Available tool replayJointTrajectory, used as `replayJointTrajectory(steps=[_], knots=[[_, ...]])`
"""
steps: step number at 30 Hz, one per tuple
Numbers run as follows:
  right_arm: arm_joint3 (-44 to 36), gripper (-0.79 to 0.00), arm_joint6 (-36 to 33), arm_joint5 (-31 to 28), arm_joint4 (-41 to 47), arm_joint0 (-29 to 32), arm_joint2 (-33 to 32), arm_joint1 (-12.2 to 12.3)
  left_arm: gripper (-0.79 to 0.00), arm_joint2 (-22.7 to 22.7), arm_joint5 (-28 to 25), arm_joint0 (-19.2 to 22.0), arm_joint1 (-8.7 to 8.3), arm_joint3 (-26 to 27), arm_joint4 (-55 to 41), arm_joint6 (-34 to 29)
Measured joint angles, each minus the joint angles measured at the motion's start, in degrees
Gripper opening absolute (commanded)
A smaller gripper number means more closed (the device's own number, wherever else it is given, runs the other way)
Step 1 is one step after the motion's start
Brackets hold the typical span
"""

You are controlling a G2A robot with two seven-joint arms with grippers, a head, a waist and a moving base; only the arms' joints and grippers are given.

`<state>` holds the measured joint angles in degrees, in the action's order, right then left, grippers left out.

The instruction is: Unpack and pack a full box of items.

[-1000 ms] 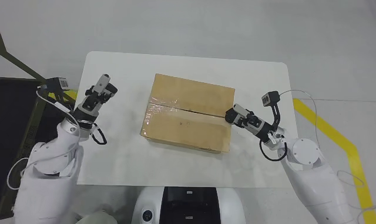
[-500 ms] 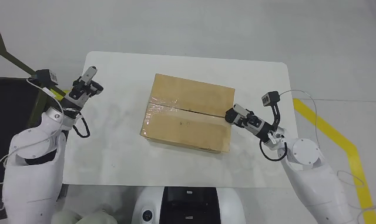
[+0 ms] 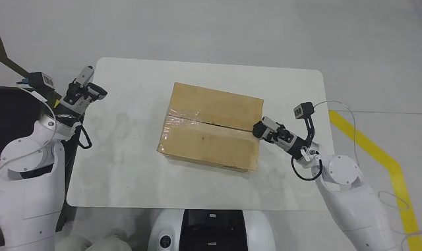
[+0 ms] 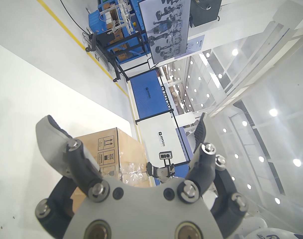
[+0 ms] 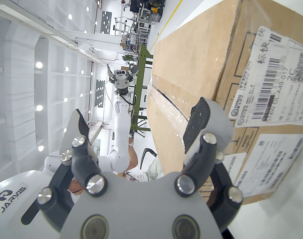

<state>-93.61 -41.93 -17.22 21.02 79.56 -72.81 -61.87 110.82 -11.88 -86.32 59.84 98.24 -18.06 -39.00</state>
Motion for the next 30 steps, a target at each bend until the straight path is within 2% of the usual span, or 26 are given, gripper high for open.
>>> replayJointTrajectory(steps=[9, 13, 23, 30], knots=[[-0.3, 0.000, 0.7, 0.2, -0.5, 0.1, -0.2, 0.0, 0.000, 0.0, 0.0, 0.0, 0.00, 0.0, 0.0, 0.0], [-2.5, 0.000, 2.7, 1.3, -1.4, 1.3, -1.4, 0.1, 0.000, 0.0, 0.0, 0.0, 0.00, 0.0, 0.0, 0.0], [-8.0, 0.000, 0.8, 2.3, 1.9, 4.3, -5.1, 0.6, 0.000, 0.0, 0.0, 0.0, 0.00, 0.0, 0.0, 0.0], [-11.1, 0.000, -0.1, 5.9, 3.5, 2.0, -3.7, 0.4, 0.000, 0.0, 0.0, 0.0, 0.00, 0.0, 0.0, 0.0]])
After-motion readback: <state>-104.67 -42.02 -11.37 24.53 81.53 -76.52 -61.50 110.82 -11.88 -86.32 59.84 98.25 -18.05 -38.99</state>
